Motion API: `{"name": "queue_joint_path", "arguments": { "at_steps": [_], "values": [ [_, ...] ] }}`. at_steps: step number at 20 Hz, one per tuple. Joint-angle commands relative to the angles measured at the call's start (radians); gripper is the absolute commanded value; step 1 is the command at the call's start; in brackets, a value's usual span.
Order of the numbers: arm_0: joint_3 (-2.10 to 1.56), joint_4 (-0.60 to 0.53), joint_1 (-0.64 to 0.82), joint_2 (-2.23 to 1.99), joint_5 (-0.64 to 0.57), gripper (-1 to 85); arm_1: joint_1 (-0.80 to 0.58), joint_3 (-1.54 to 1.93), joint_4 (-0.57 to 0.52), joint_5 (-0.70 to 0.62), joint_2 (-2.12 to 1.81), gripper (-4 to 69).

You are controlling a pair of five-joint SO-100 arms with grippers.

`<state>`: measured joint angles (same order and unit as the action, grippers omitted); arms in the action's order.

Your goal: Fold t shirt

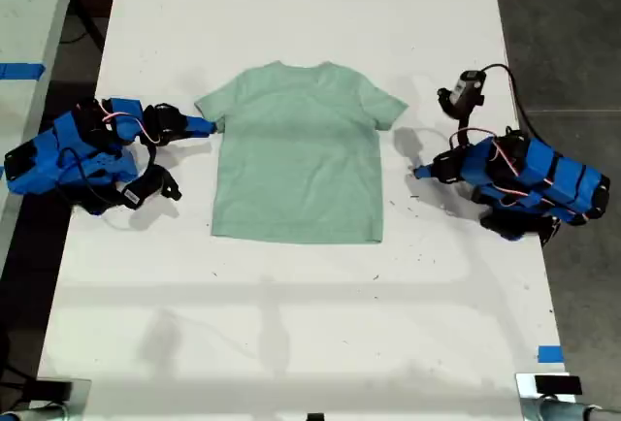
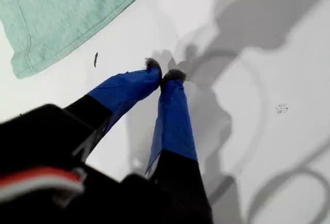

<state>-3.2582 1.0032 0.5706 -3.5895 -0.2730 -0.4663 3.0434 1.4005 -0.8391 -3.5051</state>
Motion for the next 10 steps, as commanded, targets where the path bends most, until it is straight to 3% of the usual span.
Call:
{"name": "queue_joint_path", "arguments": {
  "at_steps": [1,10],
  "values": [
    [-0.043,0.0,-0.015,-0.006,-0.005,5.6,-0.006,0.04,-0.014,-0.003,-0.005,3.5],
    [-0.043,0.0,-0.014,-0.006,-0.005,5.6,-0.017,0.04,-0.014,-0.003,-0.005,3.4]
  ]
}}
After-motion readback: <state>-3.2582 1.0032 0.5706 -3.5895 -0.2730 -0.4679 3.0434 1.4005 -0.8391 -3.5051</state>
